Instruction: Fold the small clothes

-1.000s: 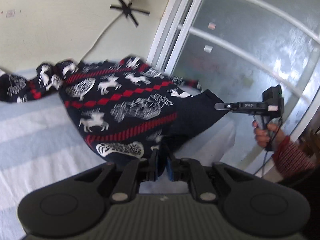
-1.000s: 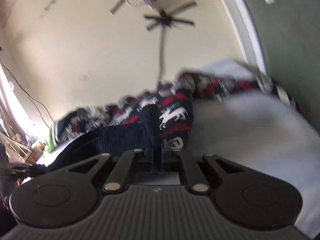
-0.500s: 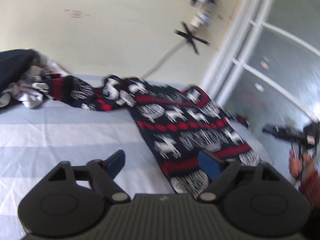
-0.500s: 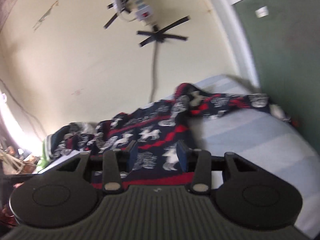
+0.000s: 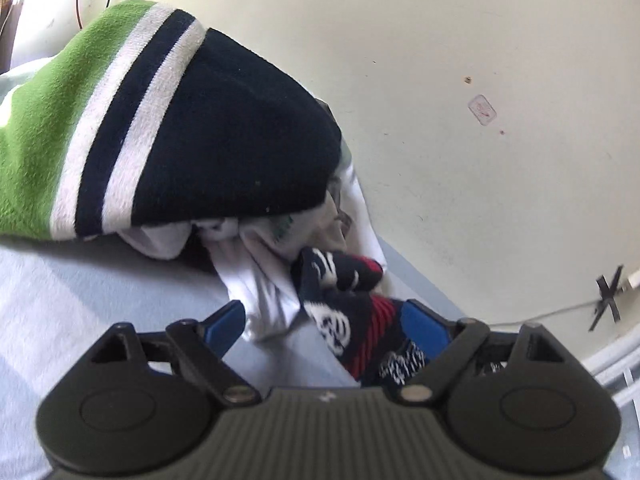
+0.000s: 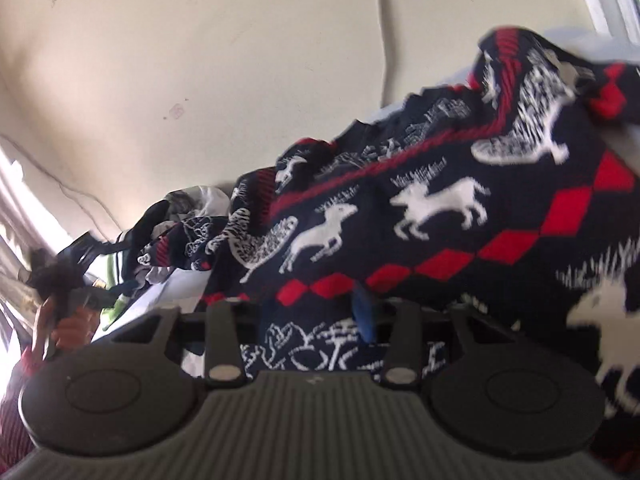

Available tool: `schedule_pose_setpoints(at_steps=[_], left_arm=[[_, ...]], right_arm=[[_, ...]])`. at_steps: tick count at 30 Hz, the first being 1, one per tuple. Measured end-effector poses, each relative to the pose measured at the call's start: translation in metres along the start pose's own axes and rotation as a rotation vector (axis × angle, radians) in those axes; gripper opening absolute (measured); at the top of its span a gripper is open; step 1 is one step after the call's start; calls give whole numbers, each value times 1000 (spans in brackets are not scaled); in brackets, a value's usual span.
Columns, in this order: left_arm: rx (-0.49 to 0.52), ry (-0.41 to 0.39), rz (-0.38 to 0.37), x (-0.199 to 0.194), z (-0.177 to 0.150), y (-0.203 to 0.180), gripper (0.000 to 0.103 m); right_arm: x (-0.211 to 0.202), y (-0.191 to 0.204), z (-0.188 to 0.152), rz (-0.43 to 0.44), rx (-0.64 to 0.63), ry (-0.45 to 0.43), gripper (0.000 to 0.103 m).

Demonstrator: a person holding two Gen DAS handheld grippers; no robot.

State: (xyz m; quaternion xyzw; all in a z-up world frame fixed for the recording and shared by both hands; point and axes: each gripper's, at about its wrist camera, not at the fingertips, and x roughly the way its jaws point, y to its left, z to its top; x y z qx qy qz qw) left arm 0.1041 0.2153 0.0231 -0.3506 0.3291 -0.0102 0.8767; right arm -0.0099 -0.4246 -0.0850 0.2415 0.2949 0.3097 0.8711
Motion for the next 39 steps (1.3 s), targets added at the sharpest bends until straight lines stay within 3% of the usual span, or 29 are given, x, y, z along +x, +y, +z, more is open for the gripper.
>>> schedule_pose_setpoints(at_steps=[1, 3, 4, 5, 7, 9, 12, 14, 18, 23, 25, 27, 29, 30, 32, 39], left_arm=[[-4, 5, 0, 9, 5, -1, 80], [11, 50, -24, 25, 9, -9, 30], [21, 82, -26, 32, 8, -14, 20], [33, 94, -26, 33, 6, -20, 15], [67, 28, -51, 13, 1, -32, 15], [45, -103, -95, -22, 2, -34, 14], [-75, -376, -184, -82, 3, -26, 10], [-51, -424, -197, -95, 8, -40, 8], [127, -348, -227, -76, 8, -108, 8], [324, -141, -400, -21, -36, -219, 8], [425, -12, -474, 0, -67, -266, 18], [534, 89, -521, 11, -100, -301, 57], [634, 66, -488, 12, -118, -320, 56], [667, 34, -466, 6, -124, -321, 56], [640, 2, -449, 3, -117, -309, 56], [383, 8, -204, 29, -62, -206, 60]], right_arm=[[-1, -4, -1, 3, 24, 3, 55], [-4, -8, -1, 18, 49, -1, 55], [-5, -10, -1, 23, 59, -4, 55], [-6, -10, -1, 25, 64, -7, 55], [-5, -6, -4, 21, 76, -16, 55], [-6, -5, -5, 25, 85, -21, 55], [-5, -2, -7, 40, 104, -25, 55], [-6, -4, -7, 57, 114, -22, 55], [-7, -5, -8, 94, 138, -23, 55], [-14, -12, -10, 140, 217, -60, 55], [-16, -17, -11, 163, 249, -70, 55], [-18, -19, -11, 173, 264, -76, 55], [-19, -19, -11, 171, 264, -79, 55], [-20, -18, -11, 170, 264, -81, 55], [-22, -19, -12, 176, 268, -85, 55], [-32, -28, -8, 187, 307, -82, 55]])
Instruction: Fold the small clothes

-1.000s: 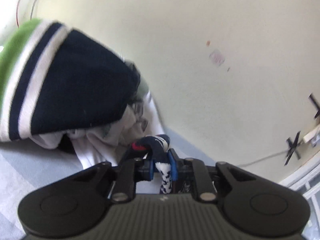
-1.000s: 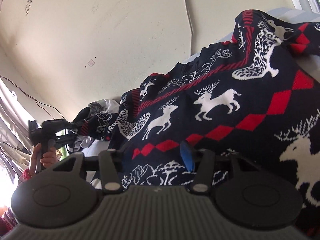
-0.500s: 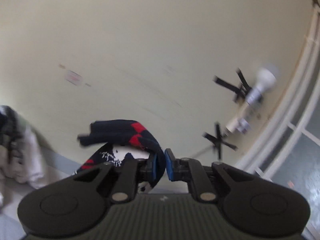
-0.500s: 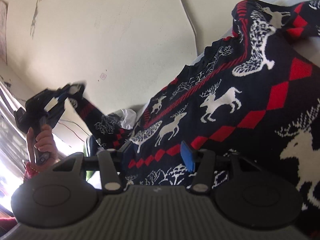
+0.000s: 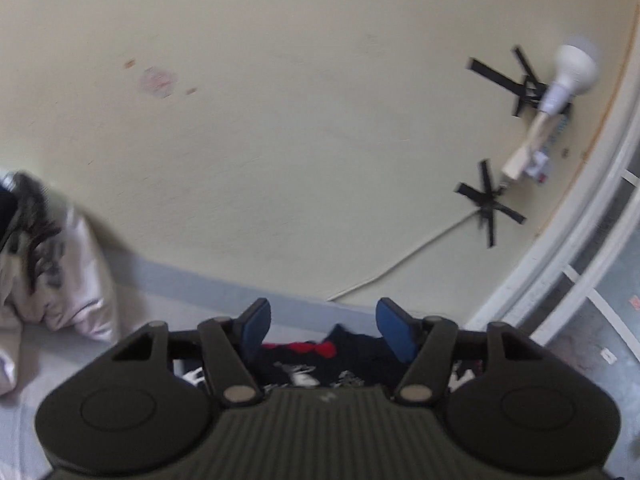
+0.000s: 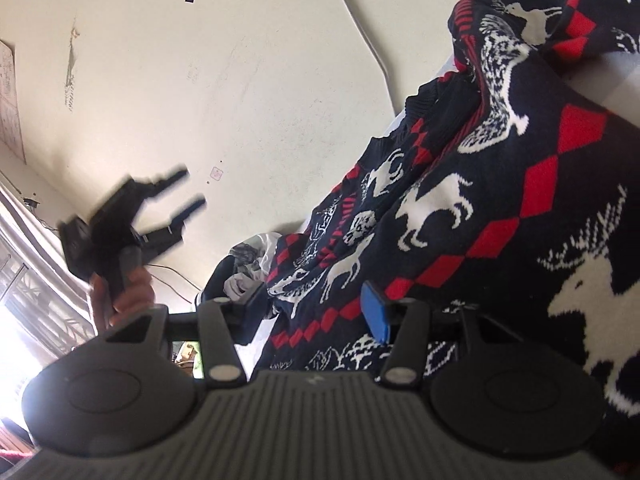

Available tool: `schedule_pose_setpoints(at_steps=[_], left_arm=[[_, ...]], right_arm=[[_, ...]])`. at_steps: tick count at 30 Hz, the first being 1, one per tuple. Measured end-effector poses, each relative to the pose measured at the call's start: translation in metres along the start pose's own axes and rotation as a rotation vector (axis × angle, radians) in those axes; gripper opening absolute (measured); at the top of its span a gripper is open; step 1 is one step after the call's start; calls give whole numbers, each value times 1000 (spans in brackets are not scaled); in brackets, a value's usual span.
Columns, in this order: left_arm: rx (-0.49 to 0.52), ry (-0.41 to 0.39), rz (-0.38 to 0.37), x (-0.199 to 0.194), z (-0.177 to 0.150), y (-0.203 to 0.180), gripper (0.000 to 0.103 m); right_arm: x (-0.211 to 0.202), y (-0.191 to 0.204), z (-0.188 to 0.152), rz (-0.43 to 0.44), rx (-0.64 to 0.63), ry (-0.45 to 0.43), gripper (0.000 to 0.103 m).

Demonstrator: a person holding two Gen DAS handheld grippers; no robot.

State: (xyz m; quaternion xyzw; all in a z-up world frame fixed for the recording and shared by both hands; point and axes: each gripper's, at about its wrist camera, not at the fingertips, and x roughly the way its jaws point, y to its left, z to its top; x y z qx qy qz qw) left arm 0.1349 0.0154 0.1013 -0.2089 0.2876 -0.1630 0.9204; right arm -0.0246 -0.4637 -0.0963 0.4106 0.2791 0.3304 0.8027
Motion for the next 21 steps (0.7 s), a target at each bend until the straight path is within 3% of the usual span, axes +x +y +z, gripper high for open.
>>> schedule_pose_setpoints(at_steps=[4, 8, 12, 14, 15, 16, 17, 19, 21], left_arm=[[-129, 44, 83, 11, -23, 59, 60], [-235, 83, 62, 21, -46, 94, 60], [-260, 110, 36, 31, -59, 99, 60], [-247, 117, 31, 33, -61, 97, 60], [-238, 118, 33, 33, -61, 95, 60], [-232, 119, 33, 32, -60, 94, 60], [-229, 118, 31, 32, -59, 93, 60], [-226, 110, 27, 30, -56, 92, 64], [-224, 101, 20, 31, -54, 88, 70]], right_arm=[[-11, 15, 26, -105, -46, -25, 56], [-3, 27, 81, -287, -179, -62, 56], [41, 13, 120, -537, -278, -2, 56], [58, -6, 130, -596, -298, 62, 56], [65, -6, 129, -603, -332, 59, 53], [69, -3, 126, -623, -376, 73, 25], [72, 1, 124, -649, -406, 82, 11], [61, 15, 127, -609, -424, 29, 10], [38, 31, 136, -573, -425, -80, 5]])
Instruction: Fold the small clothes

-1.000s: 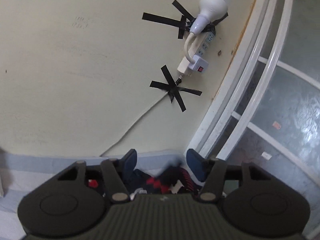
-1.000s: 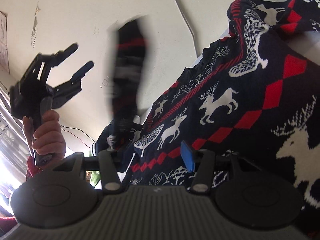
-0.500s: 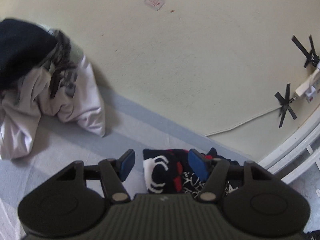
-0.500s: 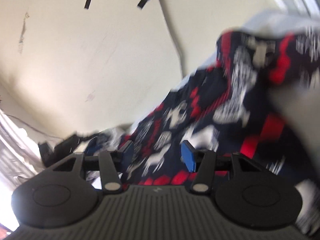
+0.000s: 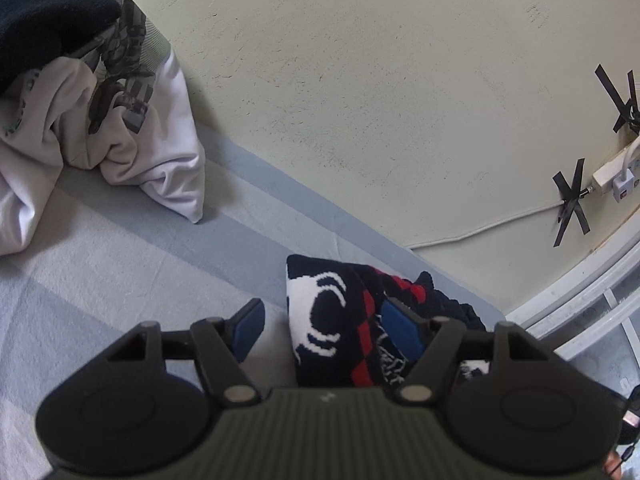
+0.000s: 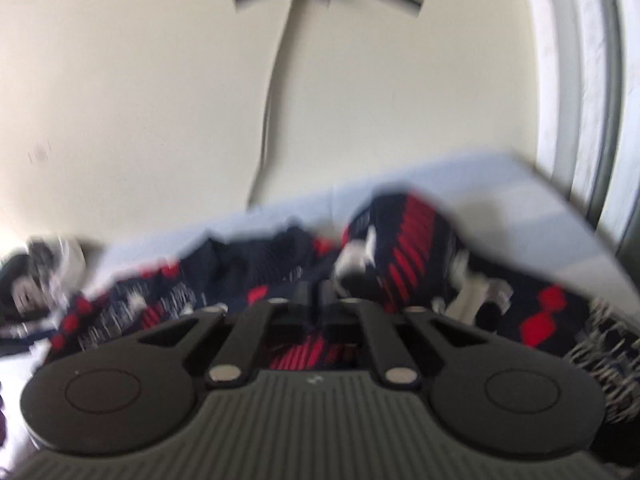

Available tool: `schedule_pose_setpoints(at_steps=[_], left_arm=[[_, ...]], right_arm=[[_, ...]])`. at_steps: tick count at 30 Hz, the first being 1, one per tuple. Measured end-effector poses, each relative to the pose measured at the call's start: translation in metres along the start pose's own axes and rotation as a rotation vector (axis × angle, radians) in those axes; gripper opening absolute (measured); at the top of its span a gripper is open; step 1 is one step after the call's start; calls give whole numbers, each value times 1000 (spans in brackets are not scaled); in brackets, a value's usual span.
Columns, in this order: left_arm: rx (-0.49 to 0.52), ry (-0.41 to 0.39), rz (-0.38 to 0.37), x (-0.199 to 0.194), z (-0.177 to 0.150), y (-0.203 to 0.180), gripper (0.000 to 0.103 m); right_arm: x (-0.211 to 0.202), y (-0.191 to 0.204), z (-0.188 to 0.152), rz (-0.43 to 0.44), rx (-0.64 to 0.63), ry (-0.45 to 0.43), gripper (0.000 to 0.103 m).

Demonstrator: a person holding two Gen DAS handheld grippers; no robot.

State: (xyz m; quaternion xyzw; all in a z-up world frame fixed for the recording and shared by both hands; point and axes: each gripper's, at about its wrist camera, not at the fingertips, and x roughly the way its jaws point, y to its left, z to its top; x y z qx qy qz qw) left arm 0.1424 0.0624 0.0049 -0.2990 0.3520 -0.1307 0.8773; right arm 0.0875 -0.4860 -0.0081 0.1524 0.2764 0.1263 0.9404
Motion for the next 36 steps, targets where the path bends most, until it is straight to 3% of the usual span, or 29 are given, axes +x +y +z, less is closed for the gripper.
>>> schedule_pose_setpoints(at_steps=[2, 4, 7, 9, 10, 11, 12, 14, 17, 21, 22, 24, 27, 29, 32, 36], left_arm=[[16, 4, -10, 4, 0, -8, 73], [43, 16, -9, 12, -2, -19, 73], [92, 43, 3, 32, -9, -35, 73], [125, 70, 17, 46, -15, -45, 70], [153, 78, 36, 53, -20, -50, 63], [212, 52, 86, 56, -25, -57, 32], [271, 49, 136, 60, -29, -64, 16], [278, 17, 135, 57, -31, -63, 14], [236, 1, 135, 53, -30, -50, 14], [226, 3, 124, 52, -29, -48, 21], [223, 0, 121, 50, -28, -47, 24], [195, -38, 130, 42, -26, -44, 40], [99, -127, 82, 21, -21, -33, 42], [81, -148, 34, 13, -19, -37, 42], [169, -131, -28, 12, -25, -60, 49], [308, -63, -75, 27, -49, -89, 50]], right_arm=[[-28, -14, 11, -29, 39, -106, 5], [-42, -30, 16, -112, 55, -164, 5], [-35, -55, 9, -112, 128, -100, 5], [-29, -57, 0, -125, 109, -71, 5], [-29, -59, -2, -123, 105, -66, 5], [-29, -60, -3, -116, 110, -66, 5], [-28, -60, -3, -114, 118, -70, 5], [-28, -58, -1, -111, 125, -84, 5], [-33, -51, 2, -111, 102, -114, 6], [-36, -57, -2, -305, 49, -89, 15], [-50, -69, -5, -294, 103, -116, 16], [-83, -91, -16, -220, 228, -166, 16], [-132, -106, -44, -209, 287, -204, 19], [-153, -115, -66, -219, 329, -186, 38], [-176, -132, -96, -258, 459, -216, 54], [-175, -164, -119, -192, 735, -256, 55]])
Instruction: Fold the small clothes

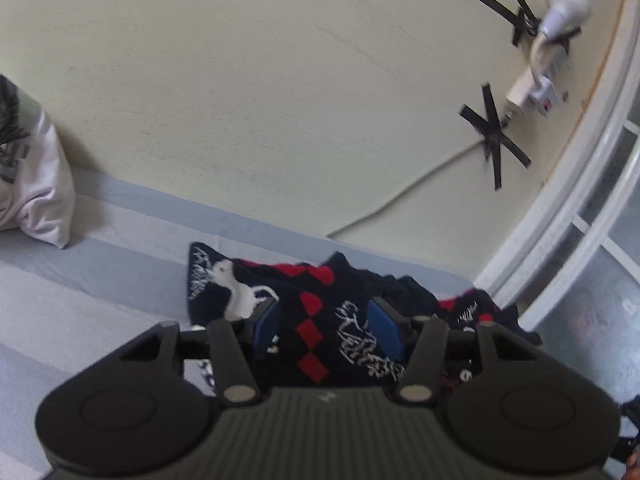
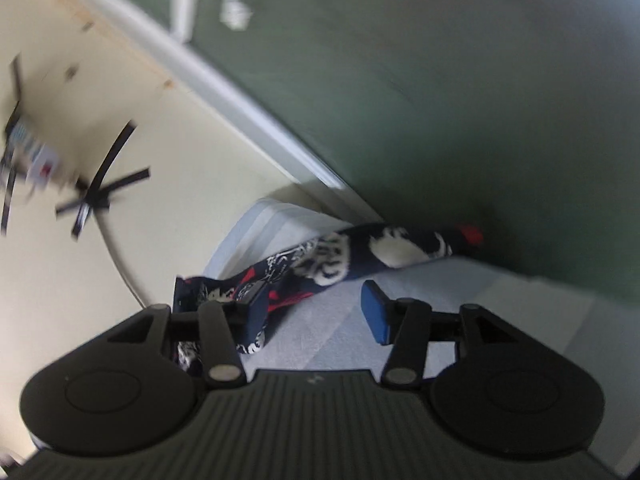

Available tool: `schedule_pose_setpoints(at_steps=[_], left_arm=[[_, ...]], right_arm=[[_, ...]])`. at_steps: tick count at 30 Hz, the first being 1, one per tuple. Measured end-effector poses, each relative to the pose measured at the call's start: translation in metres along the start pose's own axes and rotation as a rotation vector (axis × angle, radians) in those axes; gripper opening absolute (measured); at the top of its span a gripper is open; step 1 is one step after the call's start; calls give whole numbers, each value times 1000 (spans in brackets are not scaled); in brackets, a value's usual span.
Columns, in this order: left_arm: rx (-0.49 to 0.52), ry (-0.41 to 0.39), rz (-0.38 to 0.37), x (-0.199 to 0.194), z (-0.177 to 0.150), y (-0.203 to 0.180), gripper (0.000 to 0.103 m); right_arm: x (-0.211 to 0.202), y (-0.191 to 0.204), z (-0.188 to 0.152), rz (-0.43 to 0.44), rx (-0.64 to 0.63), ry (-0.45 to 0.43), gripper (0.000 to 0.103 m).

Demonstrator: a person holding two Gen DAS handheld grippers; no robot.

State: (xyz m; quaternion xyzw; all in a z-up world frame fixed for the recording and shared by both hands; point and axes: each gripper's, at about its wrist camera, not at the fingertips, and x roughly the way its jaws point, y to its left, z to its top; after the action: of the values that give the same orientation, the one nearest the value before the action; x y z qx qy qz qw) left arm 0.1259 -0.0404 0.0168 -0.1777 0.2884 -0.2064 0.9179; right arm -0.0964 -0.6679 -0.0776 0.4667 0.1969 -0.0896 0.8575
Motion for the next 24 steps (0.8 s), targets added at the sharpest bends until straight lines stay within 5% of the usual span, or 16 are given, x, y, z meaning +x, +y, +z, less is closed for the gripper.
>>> schedule_pose_setpoints(at_steps=[4, 6, 7, 8, 12, 15, 18, 21, 24], left_arm=[[28, 112, 51, 23, -10, 0, 46], [-11, 103, 26, 21, -10, 7, 46], [-20, 100, 19, 19, -11, 10, 46], [-22, 99, 17, 20, -12, 10, 45], [-24, 95, 13, 19, -12, 10, 45], [-55, 83, -9, 16, -10, 15, 46], [-107, 42, -48, 7, -6, 25, 48], [-155, -9, -89, -5, 3, 38, 51], [-200, -66, -128, -20, 13, 53, 60]], right_arm=[[28, -2, 0, 50, 128, 26, 63], [41, 5, 10, 25, 125, -12, 62], [49, 10, 16, -11, 105, -29, 52], [55, 19, 23, -64, 66, -57, 19], [65, 84, 49, -191, -161, -224, 17], [49, 157, 59, -70, -300, -351, 17], [41, 235, 46, 83, -462, -366, 17], [51, 304, -2, 237, -653, -277, 17], [76, 350, -86, 392, -878, -85, 22]])
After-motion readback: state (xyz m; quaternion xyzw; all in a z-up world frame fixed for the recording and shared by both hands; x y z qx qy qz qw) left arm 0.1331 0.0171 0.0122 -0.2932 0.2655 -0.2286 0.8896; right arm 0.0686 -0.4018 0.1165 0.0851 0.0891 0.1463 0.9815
